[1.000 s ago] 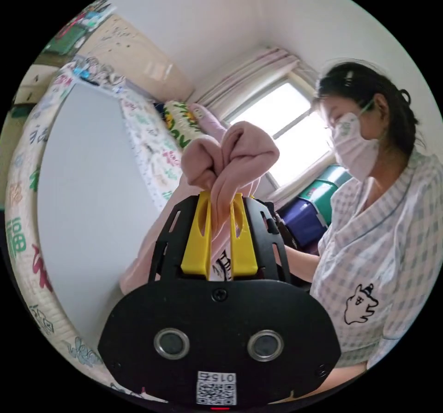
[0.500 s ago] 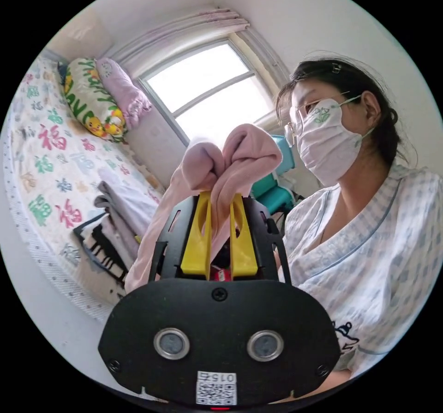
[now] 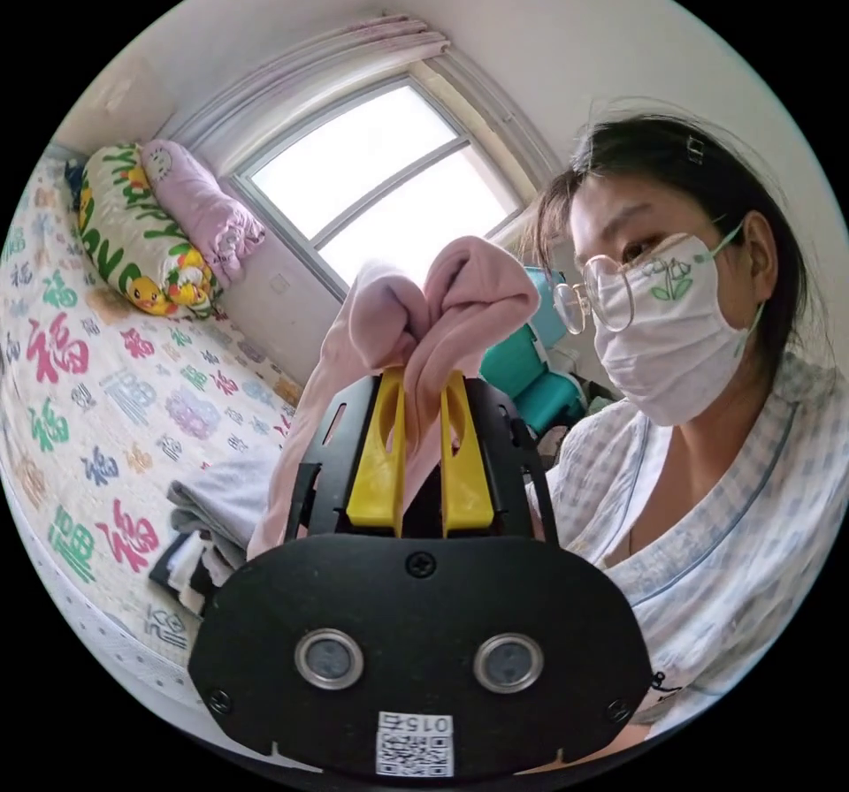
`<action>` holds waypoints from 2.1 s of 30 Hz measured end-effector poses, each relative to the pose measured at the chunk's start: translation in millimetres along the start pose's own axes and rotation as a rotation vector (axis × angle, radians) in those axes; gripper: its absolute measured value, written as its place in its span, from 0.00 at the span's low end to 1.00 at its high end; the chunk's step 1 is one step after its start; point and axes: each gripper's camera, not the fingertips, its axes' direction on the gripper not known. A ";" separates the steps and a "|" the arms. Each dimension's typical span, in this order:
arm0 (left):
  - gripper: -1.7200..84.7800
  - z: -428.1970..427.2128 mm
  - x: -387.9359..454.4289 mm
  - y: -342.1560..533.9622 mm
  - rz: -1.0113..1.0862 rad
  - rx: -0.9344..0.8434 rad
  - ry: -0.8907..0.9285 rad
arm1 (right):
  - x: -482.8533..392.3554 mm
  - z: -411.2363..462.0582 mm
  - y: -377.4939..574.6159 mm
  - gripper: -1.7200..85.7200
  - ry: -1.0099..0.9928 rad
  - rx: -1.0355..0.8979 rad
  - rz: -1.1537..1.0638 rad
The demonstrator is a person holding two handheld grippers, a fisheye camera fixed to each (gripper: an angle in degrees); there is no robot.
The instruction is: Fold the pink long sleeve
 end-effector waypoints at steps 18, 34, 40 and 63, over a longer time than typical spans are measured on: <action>0.08 154.4 298.3 25.7 0.155 -0.197 -0.147 | 12.5 -38.3 -136.6 0.09 -0.337 0.163 -0.050; 0.03 151.2 624.3 389.2 0.216 -0.975 0.891 | -118.0 14.4 -138.4 0.05 -0.896 -0.185 -0.550; 0.02 41.4 537.8 477.7 -0.013 -1.031 0.868 | -29.6 14.2 -161.3 0.04 -0.960 -0.099 -0.515; 0.01 -451.4 667.3 956.4 -1.138 -1.183 2.396 | 188.6 207.9 -245.8 0.01 -1.201 -0.336 -0.359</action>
